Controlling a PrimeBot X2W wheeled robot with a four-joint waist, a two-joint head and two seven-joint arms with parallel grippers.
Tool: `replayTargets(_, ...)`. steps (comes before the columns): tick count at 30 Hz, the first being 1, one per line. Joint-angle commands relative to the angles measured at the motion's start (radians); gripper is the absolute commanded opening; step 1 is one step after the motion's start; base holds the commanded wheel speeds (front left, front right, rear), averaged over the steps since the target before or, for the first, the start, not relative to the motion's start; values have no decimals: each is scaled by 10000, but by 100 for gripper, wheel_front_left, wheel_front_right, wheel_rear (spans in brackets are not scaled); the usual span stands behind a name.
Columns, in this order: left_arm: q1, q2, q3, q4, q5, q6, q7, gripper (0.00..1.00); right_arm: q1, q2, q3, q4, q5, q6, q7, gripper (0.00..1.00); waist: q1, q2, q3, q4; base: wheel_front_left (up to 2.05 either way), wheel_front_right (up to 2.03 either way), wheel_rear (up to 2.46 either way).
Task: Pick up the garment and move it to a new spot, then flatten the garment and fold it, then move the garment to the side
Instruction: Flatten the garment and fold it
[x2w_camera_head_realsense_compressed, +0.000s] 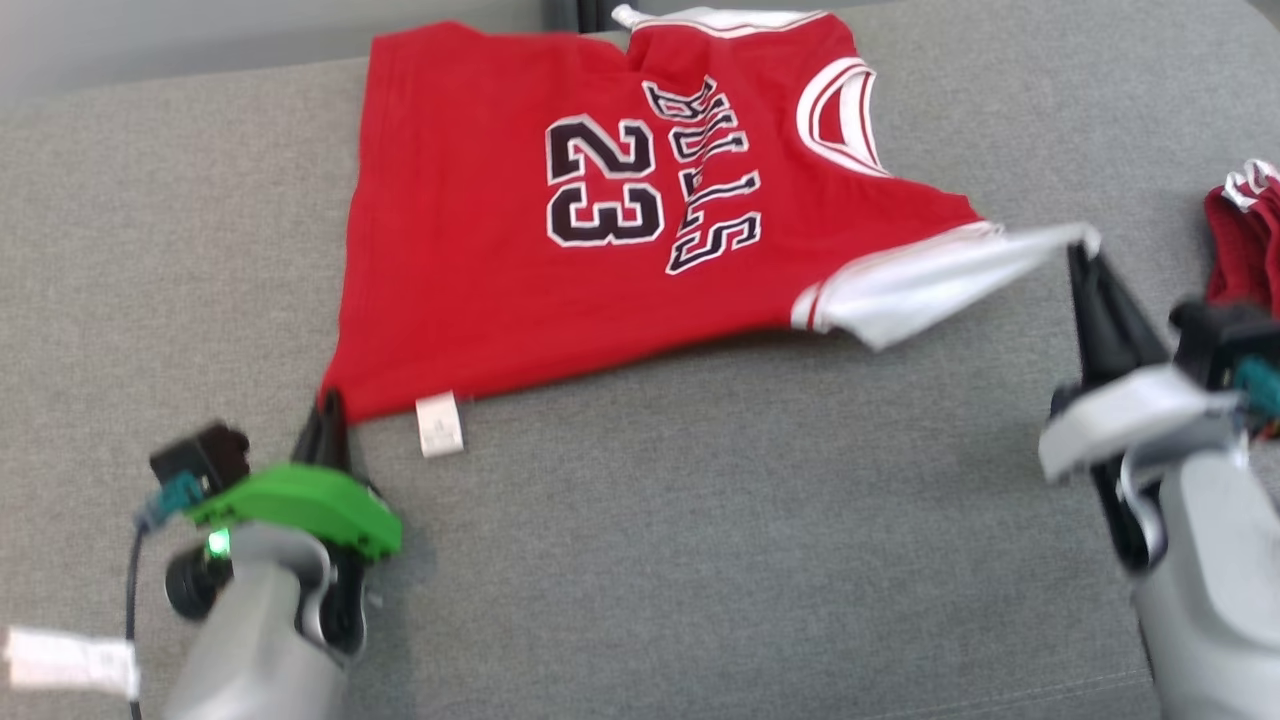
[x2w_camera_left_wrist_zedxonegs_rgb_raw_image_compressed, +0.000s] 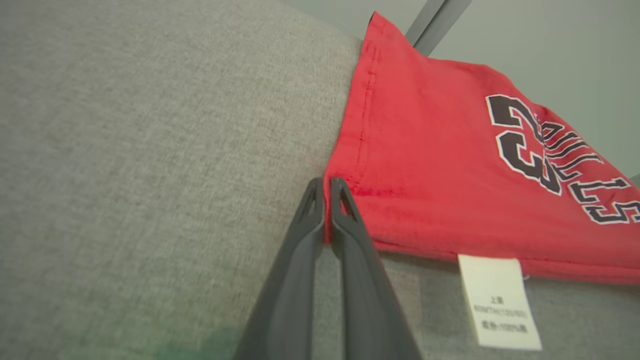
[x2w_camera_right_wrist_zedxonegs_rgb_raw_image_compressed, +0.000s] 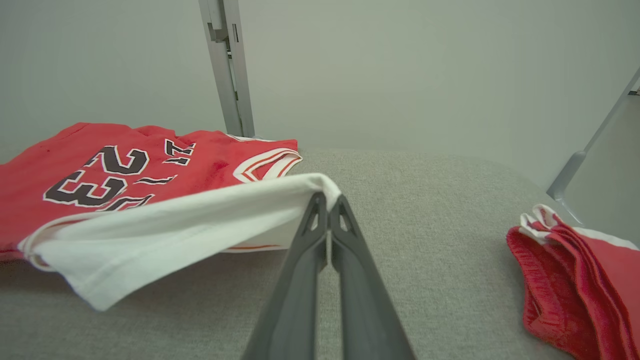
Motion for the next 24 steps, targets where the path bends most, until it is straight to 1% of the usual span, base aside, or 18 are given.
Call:
replayTargets(1, 453, 22, 180, -113, 69, -34, -95, 0, 562, -25, -16, -208, 193, -42, -19, 0, -1, 0, -172, -51, 0, 0, 0)
replayTargets(4, 1632, -249, 741, -523, 247, -40, -48, 0, 1844, 107, 21, -471, 505, -42, -19, 0, -1, 0, -450, -84, 0, 0, 0)
replayTargets(8, 2874, -488, 1352, -1108, 620, -50, -46, 0, 3122, 164, -33, -614, 731, -43, -20, 0, -1, 0, -897, -123, 0, 0, 0)
replayTargets(11, 3619, -575, 1546, -1544, 918, -62, -47, 0, 3862, 247, -82, -705, 864, -43, -18, 0, -1, 0, -1226, -119, 0, 0, 0)
replayTargets(14, 4247, -598, 1872, -1951, 946, -69, -49, 0, 4502, 365, -98, -802, 954, -44, -18, 0, -1, 0, -1531, -94, 0, 0, 0)
replayTargets(17, 4756, -619, 1646, -2410, 744, -88, -55, 0, 5032, 460, -122, -918, 1023, -43, -19, 0, -1, 0, -1753, -16, 0, 0, 0)
replayTargets(20, 5192, -619, 1463, -3066, 781, -99, -59, 0, 5439, 561, -244, -1175, 1082, -43, -19, 0, -1, 0, -1851, 71, 0, 0, 0)
replayTargets(24, 5395, -621, 1329, -4159, 889, -113, -59, 0, 5475, 612, -450, -1682, 1127, -43, -20, 0, -1, 0, -1721, 196, 0, 0, 0)
